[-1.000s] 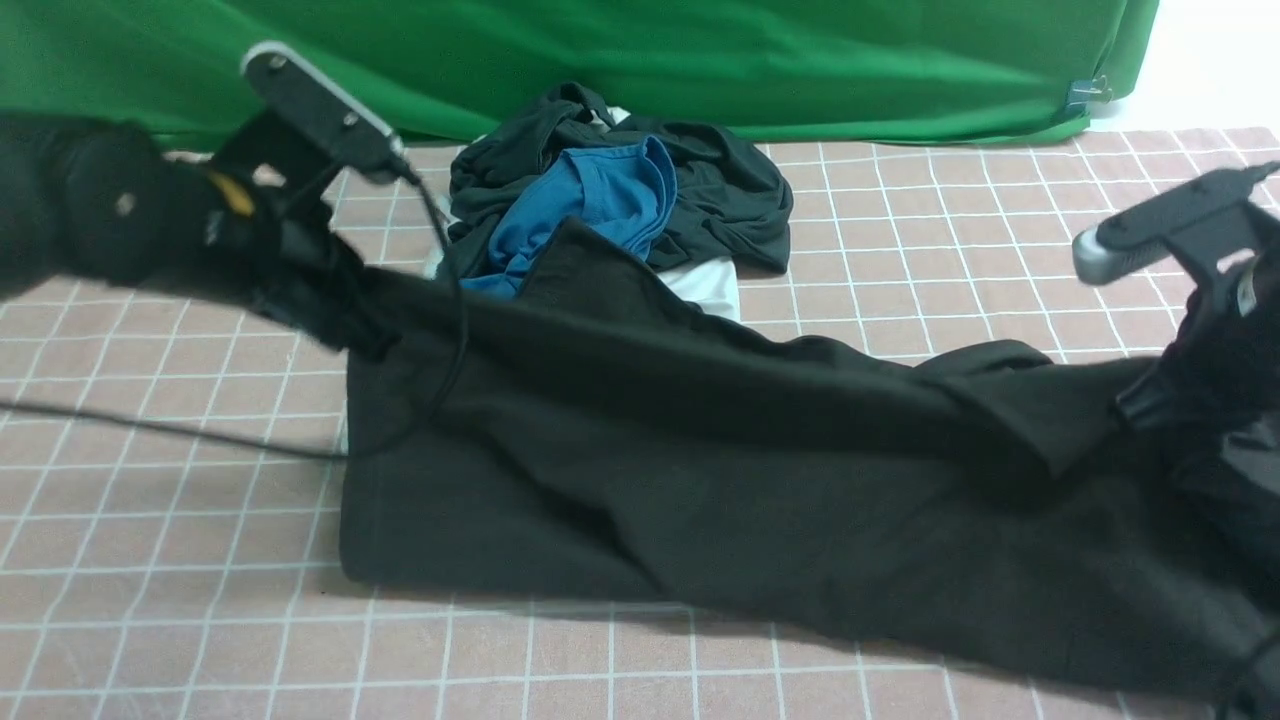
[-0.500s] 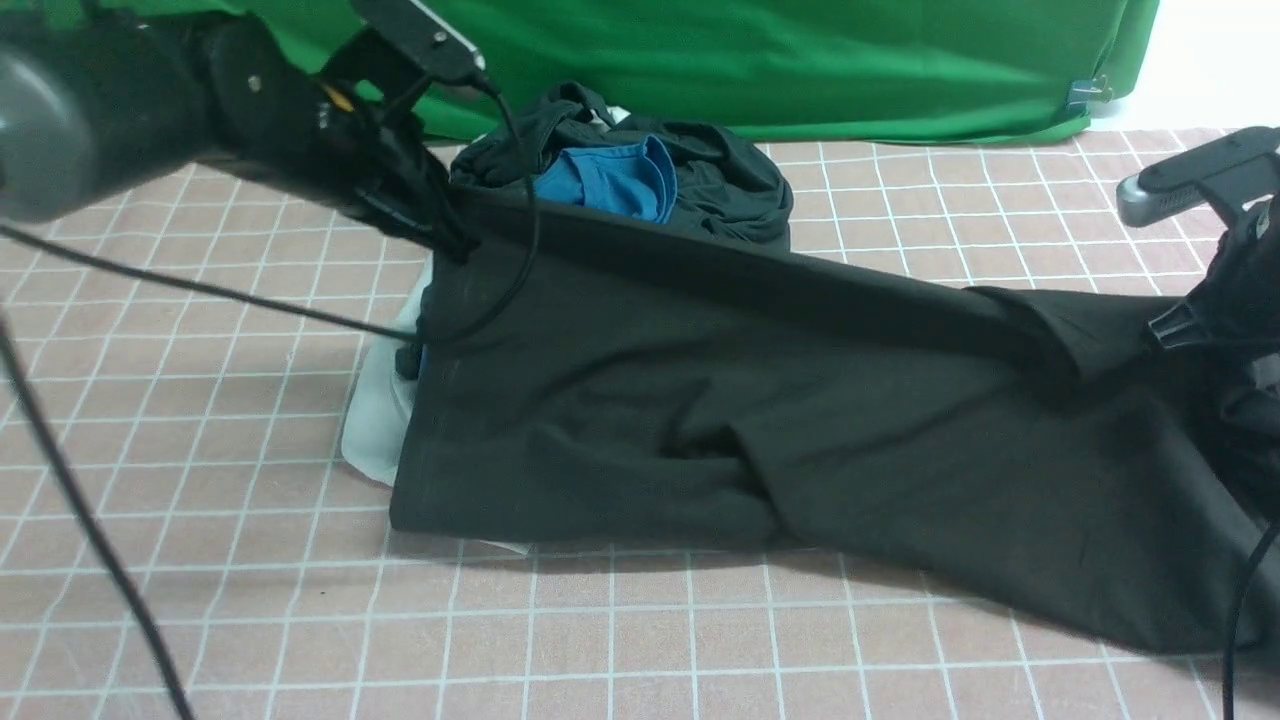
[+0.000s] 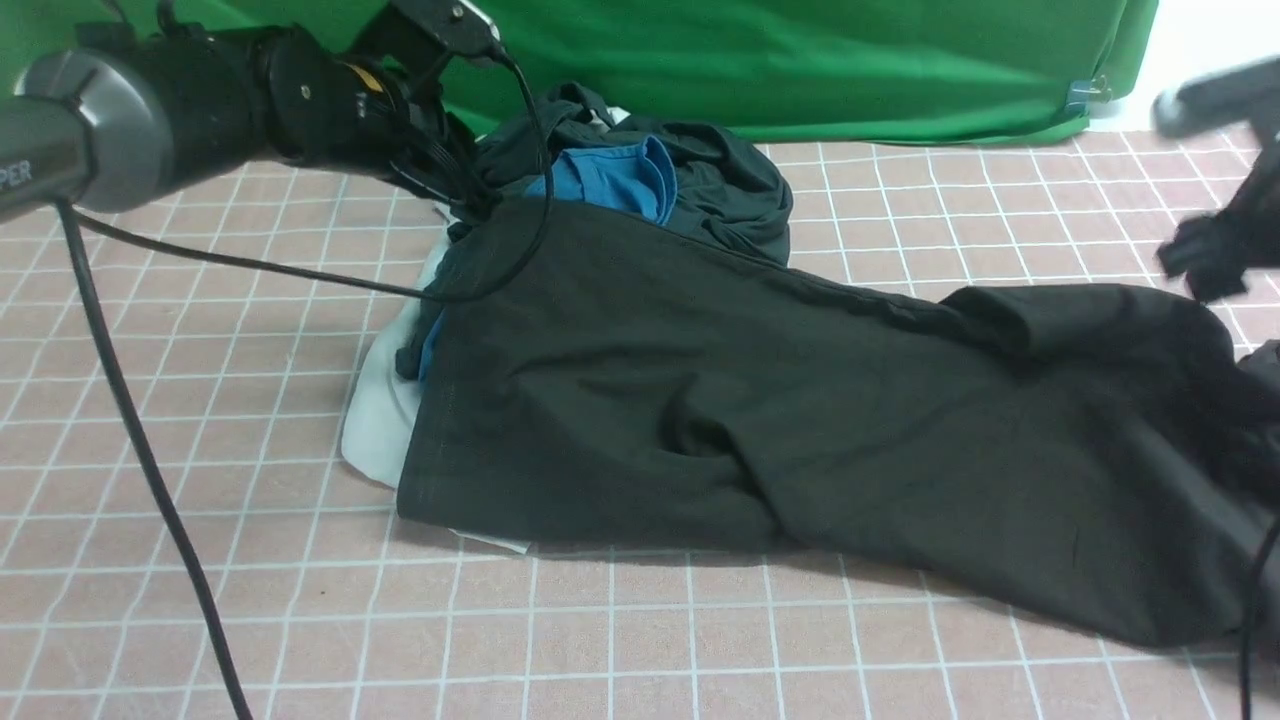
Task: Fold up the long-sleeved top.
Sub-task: Use both arms to drag the lower edge of the fabric forward and fold it over the upper edge
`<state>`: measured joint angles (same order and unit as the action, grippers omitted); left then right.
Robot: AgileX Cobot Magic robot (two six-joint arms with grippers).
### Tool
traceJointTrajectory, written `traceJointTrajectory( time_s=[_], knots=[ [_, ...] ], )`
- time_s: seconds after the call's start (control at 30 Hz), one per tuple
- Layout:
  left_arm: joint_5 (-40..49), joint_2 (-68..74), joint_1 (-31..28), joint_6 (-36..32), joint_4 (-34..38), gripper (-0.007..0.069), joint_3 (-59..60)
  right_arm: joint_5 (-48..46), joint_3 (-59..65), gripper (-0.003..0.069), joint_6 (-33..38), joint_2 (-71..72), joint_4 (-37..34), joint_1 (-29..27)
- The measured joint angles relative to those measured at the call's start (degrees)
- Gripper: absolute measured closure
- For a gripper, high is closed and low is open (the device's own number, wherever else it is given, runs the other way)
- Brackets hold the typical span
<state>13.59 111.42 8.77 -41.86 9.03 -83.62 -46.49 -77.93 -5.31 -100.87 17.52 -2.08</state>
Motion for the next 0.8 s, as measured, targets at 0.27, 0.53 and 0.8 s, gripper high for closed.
traceJointTrajectory(
  time_s=[0.27, 0.53, 0.8],
  knots=[
    [0.9, -2.0, -0.2, 4.1, 1.7, 0.0102, 0.0, 3.6, 9.8, 0.0589, 12.3, 6.9, -20.5, 4.1],
    [15.1, -12.0, 1.0, 5.7, 9.8, 0.0457, 0.0, 14.9, 11.0, 0.063, 26.9, -6.8, -39.1, 6.4],
    [20.5, -22.6, 7.9, 6.0, 10.0, 0.0606, 10.8, 18.3, -0.6, 0.063, 27.2, -15.6, -40.1, 0.5]
  ],
)
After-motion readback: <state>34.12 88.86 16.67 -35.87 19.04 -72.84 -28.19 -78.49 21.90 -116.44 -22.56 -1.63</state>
